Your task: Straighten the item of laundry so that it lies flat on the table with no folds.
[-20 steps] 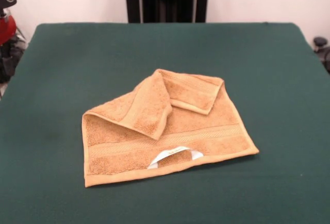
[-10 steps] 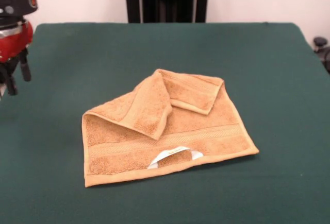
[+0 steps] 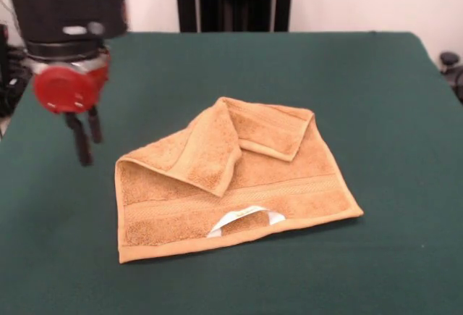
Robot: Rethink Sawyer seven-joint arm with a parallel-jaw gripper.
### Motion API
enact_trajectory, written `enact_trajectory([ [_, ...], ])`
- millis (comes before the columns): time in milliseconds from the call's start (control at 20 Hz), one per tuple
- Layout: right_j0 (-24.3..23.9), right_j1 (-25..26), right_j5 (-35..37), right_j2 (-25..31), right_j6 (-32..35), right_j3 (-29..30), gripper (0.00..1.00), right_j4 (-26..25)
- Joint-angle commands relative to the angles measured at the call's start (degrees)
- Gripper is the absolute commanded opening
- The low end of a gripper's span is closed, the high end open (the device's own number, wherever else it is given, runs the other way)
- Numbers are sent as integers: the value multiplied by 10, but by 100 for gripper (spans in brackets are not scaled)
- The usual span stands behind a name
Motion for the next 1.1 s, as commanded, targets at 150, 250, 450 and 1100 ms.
enact_trajectory([
  [150, 134, 113, 129, -77, 179, -139, 100, 70],
  [250, 153, 136, 145, -98, 193, -174, 100, 84],
  [450, 165, 168, 176, -119, 178, -217, 100, 103],
  [1100, 118, 181, 171, -99, 54, -200, 100, 118],
])
